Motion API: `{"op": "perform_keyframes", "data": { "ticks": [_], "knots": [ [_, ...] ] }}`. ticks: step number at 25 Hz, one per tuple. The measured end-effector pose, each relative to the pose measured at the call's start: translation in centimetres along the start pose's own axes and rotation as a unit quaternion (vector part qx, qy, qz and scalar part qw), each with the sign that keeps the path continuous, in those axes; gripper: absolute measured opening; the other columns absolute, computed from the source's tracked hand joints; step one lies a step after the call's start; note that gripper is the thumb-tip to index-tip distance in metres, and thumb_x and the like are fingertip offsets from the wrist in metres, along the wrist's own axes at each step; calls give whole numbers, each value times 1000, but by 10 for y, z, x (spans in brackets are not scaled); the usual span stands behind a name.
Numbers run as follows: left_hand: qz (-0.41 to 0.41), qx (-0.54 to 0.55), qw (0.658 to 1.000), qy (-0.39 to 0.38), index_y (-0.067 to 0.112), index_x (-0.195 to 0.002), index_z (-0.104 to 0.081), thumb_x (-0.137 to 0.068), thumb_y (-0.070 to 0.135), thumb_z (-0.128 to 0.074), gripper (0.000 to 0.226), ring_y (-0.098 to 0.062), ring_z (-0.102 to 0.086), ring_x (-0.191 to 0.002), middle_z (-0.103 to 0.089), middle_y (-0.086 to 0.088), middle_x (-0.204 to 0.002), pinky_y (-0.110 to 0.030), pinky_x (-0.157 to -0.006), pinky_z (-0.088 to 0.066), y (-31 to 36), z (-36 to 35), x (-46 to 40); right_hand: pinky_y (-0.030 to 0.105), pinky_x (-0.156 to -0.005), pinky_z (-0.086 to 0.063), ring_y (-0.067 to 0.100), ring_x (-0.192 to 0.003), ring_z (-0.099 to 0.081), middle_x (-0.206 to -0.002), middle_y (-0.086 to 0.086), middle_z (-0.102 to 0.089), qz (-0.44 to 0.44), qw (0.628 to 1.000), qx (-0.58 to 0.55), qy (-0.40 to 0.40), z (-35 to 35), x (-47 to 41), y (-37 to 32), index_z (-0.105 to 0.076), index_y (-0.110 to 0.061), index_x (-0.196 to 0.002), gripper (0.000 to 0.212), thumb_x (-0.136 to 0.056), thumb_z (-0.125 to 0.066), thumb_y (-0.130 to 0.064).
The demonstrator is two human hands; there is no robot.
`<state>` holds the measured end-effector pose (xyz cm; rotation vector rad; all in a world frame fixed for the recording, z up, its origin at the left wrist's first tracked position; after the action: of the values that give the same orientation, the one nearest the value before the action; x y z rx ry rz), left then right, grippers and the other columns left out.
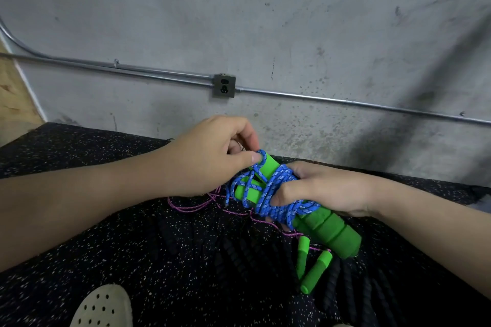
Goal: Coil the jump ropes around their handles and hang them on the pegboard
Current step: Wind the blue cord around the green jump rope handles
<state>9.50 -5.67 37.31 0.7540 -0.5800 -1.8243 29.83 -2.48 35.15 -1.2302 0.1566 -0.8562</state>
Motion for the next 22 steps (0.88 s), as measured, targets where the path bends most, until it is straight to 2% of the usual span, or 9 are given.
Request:
{"op": "perform_keyframes", "data": {
  "ticks": [3, 5, 7, 10, 12, 16, 17, 19, 22],
  "knots": [
    [37, 51, 997, 42, 20, -90, -64, -94, 14, -71, 10, -25, -68, -73, -73, -8, -82, -47, -79, -59, -2, -9, 0, 34, -73, -52, 28, -77, -65, -92, 18, -73, -27, 999, -24, -20, -1, 2, -1, -75, -12, -94, 22, -78, -61, -18],
    [80, 95, 988, 87, 19, -90, -63, -95, 13, -71, 11, -24, -71, -81, -74, -8, -88, -36, -79, -60, -7, -15, -3, 31, -68, -53, 27, -72, -64, -87, 19, -73, -38, 998, -34, -22, -3, 2, -3, -74, -14, -89, 18, -77, -61, -18],
    [125, 131, 974, 135, 17, -91, -62, -96, 14, -70, 10, -17, -67, -77, -74, -10, -90, -26, -71, -53, -11, -18, -6, 29, -65, -52, 24, -70, -65, -84, 17, -73, -34, 999, -17, -14, -4, 0, -5, -72, -12, -88, 18, -77, -60, -18],
    [141, 157, 962, 174, 15, -88, -64, -93, 13, -71, 9, -11, -63, -67, -75, -9, -84, -21, -62, -50, -11, -20, -6, 25, -62, -53, 18, -69, -67, -82, 13, -73, -24, 1000, 12, 2, -4, -2, -8, -71, -12, -88, 18, -75, -60, -18],
    [122, 160, 966, 162, 16, -92, -67, -91, 14, -73, 6, -9, -67, -67, -76, -5, -81, -21, -66, -52, -8, -16, -6, 25, -63, -53, 19, -72, -68, -84, 13, -74, -23, 999, 7, 25, -3, 0, -8, -72, -12, -92, 22, -74, -62, -19],
    [78, 168, 973, 134, 21, -102, -69, -92, 27, -74, 12, -23, -73, -90, -75, -7, -96, -37, -89, -57, -12, -5, -5, 26, -61, -53, 19, -68, -66, -86, 16, -74, -15, 996, -69, 56, -2, 3, -5, -71, -15, -97, 25, -73, -63, -20],
    [68, 158, 977, 130, 24, -101, -69, -93, 31, -72, 11, -23, -71, -85, -74, -11, -96, -41, -88, -56, -13, -3, -3, 26, -60, -53, 18, -66, -65, -86, 16, -74, -9, 995, -77, 65, -2, 3, -5, -71, -15, -95, 24, -73, -63, -19],
    [52, 120, 986, 108, 26, -93, -70, -93, 34, -73, 9, -14, -59, -69, -70, -14, -84, -42, -73, -53, -17, 0, 2, 27, -60, -52, 18, -66, -64, -87, 17, -74, 5, 992, -88, 84, -2, 3, -3, -71, -13, -93, 22, -74, -62, -19],
    [33, 7, 996, 77, 30, -84, -72, -82, 46, -78, 17, -1, -50, -61, -64, 7, -76, -21, -61, -42, -21, 2, 9, 33, -65, -49, 23, -68, -62, -88, 18, -74, 19, 988, -108, 109, 0, 3, -3, -72, -11, -96, 26, -74, -61, -20]
  ]
}}
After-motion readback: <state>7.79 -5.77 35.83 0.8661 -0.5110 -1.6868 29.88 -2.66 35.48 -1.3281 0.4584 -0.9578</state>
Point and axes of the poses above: each hand's wrist, its own x-axis away from the middle knuckle, its own z-axis out of the back of the hand, y = z × x, the point moved 1 cm from there along -x, towards the middle knuckle
